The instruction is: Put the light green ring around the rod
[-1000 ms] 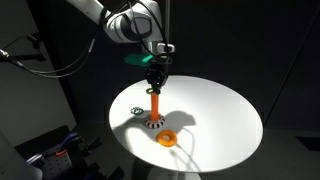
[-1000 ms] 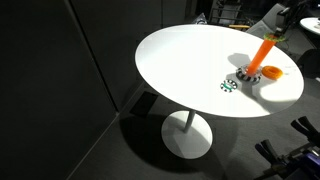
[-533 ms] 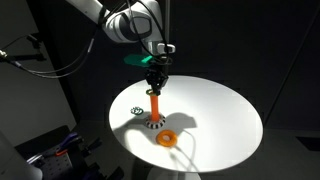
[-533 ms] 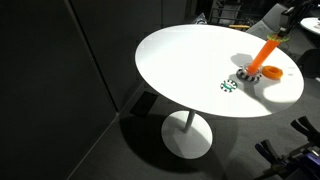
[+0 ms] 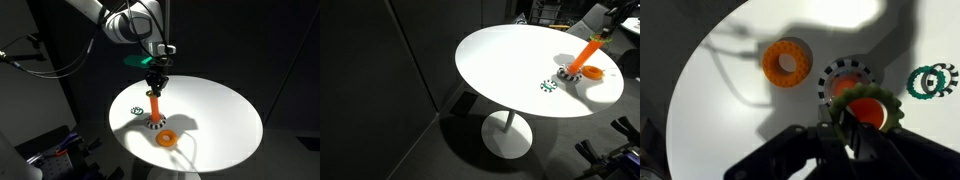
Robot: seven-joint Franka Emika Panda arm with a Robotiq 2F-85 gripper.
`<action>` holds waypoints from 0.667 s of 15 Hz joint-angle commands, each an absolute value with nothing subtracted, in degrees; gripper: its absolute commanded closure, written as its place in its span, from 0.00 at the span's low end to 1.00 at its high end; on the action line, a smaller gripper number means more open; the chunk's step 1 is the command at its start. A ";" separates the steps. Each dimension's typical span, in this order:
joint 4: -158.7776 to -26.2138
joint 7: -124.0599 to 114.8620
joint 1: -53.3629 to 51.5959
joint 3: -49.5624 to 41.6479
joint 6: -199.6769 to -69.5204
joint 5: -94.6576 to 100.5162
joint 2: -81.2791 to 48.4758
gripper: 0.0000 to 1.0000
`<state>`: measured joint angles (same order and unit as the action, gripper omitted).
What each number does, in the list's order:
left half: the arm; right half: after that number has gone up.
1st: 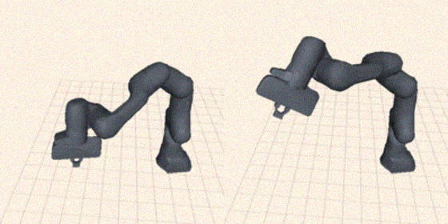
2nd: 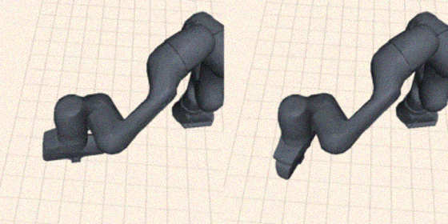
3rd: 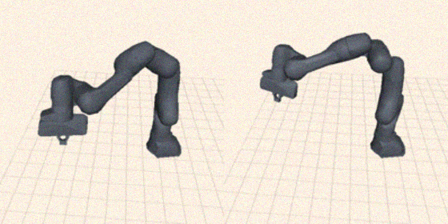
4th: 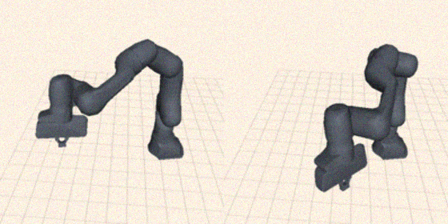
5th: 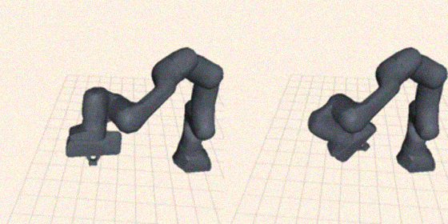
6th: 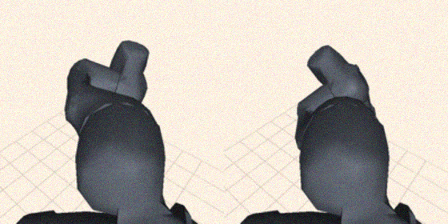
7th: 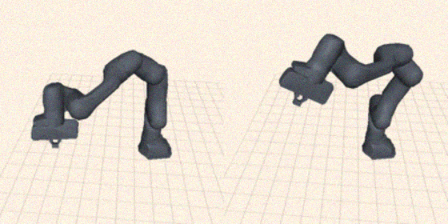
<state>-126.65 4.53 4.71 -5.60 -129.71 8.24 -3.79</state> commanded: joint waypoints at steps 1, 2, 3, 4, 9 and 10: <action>-127.72 6.14 5.30 -5.71 -128.70 7.09 -2.07 0.56; -127.73 6.16 5.31 -5.75 -128.67 7.06 -2.07 0.50; -127.72 6.11 5.30 -5.78 -128.68 7.10 -2.07 0.42; -127.78 6.07 5.29 -5.81 -128.72 7.14 -2.10 0.34; -127.91 6.27 5.25 -5.79 -128.40 6.90 -1.96 0.00; -127.81 6.41 5.22 -5.74 -127.98 6.66 -1.85 0.00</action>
